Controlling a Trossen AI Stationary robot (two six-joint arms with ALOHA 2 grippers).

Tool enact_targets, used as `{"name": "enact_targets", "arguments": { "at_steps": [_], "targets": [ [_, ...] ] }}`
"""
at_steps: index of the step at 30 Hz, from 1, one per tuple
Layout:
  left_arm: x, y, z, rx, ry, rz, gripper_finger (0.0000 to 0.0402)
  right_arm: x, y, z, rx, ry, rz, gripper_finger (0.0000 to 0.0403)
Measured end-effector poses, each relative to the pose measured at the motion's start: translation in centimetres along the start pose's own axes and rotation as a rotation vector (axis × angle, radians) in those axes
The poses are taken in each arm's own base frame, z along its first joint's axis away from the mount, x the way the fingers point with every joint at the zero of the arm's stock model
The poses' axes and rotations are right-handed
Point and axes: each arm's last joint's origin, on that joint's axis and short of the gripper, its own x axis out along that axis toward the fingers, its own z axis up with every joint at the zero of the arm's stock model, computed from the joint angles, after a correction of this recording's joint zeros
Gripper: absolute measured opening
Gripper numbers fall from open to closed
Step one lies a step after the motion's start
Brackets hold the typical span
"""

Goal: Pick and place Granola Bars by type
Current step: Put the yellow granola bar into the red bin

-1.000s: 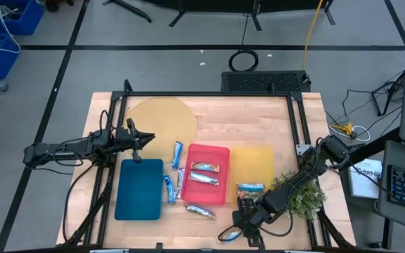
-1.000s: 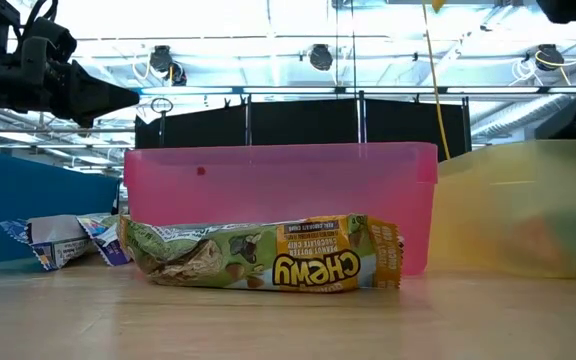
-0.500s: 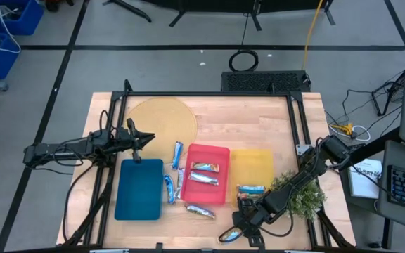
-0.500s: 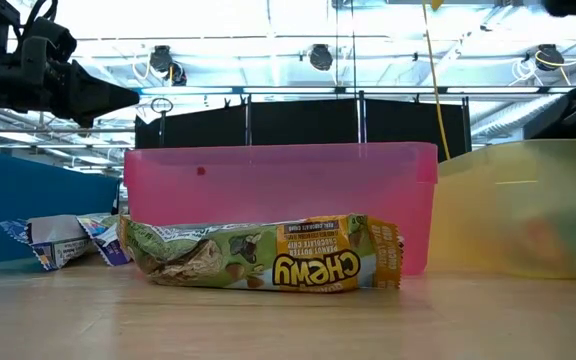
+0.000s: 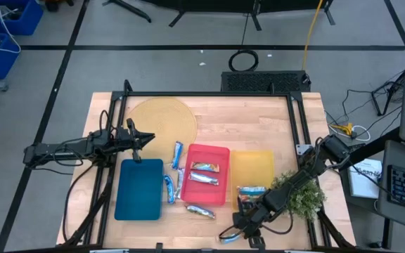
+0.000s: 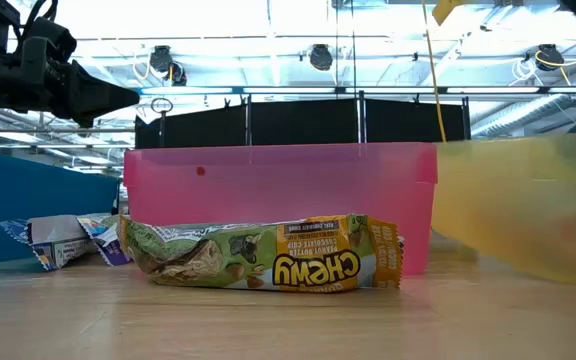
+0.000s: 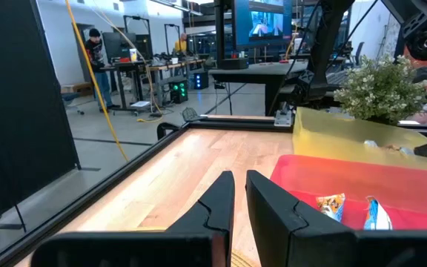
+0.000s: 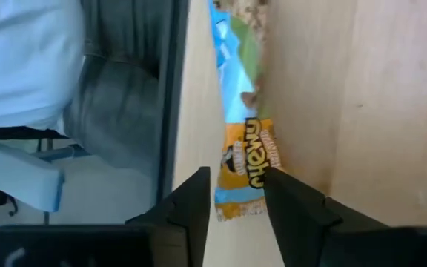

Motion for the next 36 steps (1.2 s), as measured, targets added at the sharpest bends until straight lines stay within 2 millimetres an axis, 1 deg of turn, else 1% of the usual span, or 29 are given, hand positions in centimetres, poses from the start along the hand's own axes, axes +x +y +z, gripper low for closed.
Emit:
{"name": "enact_targets", "arguments": {
  "at_steps": [7,17,20,23,25,26,30,32,36],
  "targets": [
    [0.0,0.0,0.0,0.001,0.0,0.0,0.0047,-0.1,-0.1,0.1,-0.007,-0.002,-0.003,0.0122],
    [0.0,0.0,0.0,0.022,-0.001,0.001,0.0047,-0.1,-0.2,0.1,0.026,0.009,0.002,0.0099],
    [0.0,0.0,0.0,0.017,-0.001,0.001,0.0047,-0.1,0.0,0.0,0.05,0.034,0.027,0.0104],
    [0.0,0.0,0.0,0.0,-0.001,0.0,0.0047,-0.3,0.0,0.2,0.039,0.019,0.034,0.0118],
    [0.0,0.0,0.0,-0.003,-0.001,0.0,0.0047,-0.7,0.2,0.8,-0.022,-0.043,0.018,0.0128],
    [0.0,0.0,0.0,-0.004,-0.001,0.0,0.0047,-1.0,0.5,1.3,-0.072,-0.102,0.013,0.0132],
    [0.0,0.0,0.0,-0.005,-0.002,-0.001,0.0047,-3.5,2.5,3.1,-0.279,-0.377,0.027,0.0131],
    [0.0,0.0,0.1,-0.006,-0.006,0.0,0.0047,-4.6,3.1,3.4,-0.342,-0.43,0.044,0.0123],
    [0.0,0.0,0.2,-0.052,-0.023,-0.001,0.0047,-5.8,4.3,3.0,-0.357,-0.489,0.046,0.0103]
  ]
}}
